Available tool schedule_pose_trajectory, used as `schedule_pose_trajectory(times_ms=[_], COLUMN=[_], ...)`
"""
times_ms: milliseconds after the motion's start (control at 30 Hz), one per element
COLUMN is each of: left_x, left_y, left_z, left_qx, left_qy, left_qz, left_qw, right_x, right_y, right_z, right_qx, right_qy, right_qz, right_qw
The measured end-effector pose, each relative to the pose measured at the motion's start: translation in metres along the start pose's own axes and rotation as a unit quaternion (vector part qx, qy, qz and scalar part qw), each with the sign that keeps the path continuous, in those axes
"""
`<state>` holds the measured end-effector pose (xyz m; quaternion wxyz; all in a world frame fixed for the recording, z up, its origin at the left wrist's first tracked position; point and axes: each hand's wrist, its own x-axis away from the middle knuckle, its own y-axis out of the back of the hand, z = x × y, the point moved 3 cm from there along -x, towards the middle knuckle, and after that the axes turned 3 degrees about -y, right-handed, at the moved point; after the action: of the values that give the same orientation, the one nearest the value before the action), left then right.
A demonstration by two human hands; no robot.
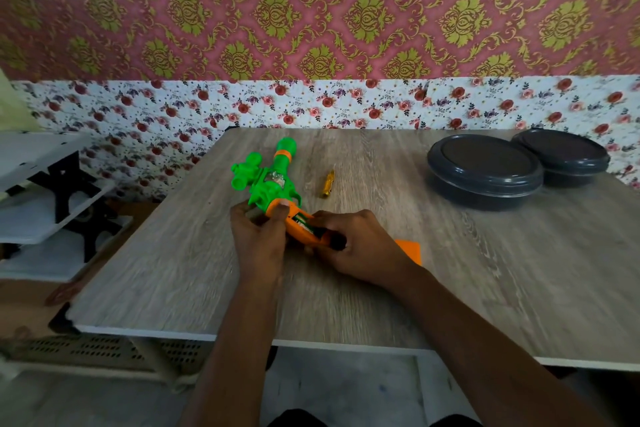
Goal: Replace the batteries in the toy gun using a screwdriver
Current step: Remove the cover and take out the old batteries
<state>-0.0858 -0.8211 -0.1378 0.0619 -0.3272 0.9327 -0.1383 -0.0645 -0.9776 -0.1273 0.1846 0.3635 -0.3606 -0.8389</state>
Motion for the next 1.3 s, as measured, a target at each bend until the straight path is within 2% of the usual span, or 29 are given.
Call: schedule_pose_trajectory(times_ms=[100, 167, 267, 367, 533, 600, 767, 900, 967, 1067, 1200, 1300], left_x=[0.002, 0.001, -0.002, -0.003, -0.005, -0.006, -0.008, -0.008, -0.009, -0.012, -0.013, -0.013], left_y=[-0.003, -0.004, -0.002, -0.001, 0.001, 0.002, 0.003, 0.004, 0.003, 0.003, 0.001, 0.002], left_z=[0.0, 0.002, 0.005, 0.007, 0.009, 0.01, 0.011, 0.012, 0.012, 0.015, 0.014, 0.014], left_qx=[0.053, 0.073, 0.091, 0.104, 0.146, 0.152, 0.156, 0.16, 0.155, 0.136, 0.122, 0.114], left_qy=[0.023, 0.036, 0.06, 0.071, 0.094, 0.1, 0.107, 0.113, 0.118, 0.119, 0.113, 0.112], left_qz=[0.0, 0.007, 0.01, 0.007, 0.004, 0.008, 0.012, 0.005, -0.003, -0.003, 0.011, 0.01], left_qw=[0.998, 0.997, 0.994, 0.992, 0.985, 0.983, 0.982, 0.981, 0.981, 0.984, 0.986, 0.987], right_x=[-0.002, -0.008, -0.029, -0.055, -0.087, -0.093, -0.088, -0.076, -0.068, -0.051, -0.034, -0.025], right_y=[0.004, 0.011, 0.017, 0.015, -0.008, -0.012, -0.003, 0.014, 0.028, 0.043, 0.045, 0.042], right_z=[0.001, -0.005, -0.018, -0.037, -0.06, -0.064, -0.063, -0.059, -0.046, -0.021, -0.01, -0.001], right_qx=[-0.015, -0.026, 0.023, 0.06, 0.178, 0.204, 0.226, 0.129, 0.078, -0.01, -0.062, -0.066], right_qy=[-0.02, -0.051, -0.092, -0.159, -0.181, -0.204, -0.244, -0.239, -0.207, -0.154, -0.112, -0.064], right_qz=[-0.003, -0.042, -0.076, -0.019, 0.135, 0.139, 0.066, -0.022, -0.105, -0.225, -0.279, -0.284], right_qw=[1.0, 0.997, 0.993, 0.985, 0.958, 0.947, 0.941, 0.962, 0.97, 0.962, 0.952, 0.955])
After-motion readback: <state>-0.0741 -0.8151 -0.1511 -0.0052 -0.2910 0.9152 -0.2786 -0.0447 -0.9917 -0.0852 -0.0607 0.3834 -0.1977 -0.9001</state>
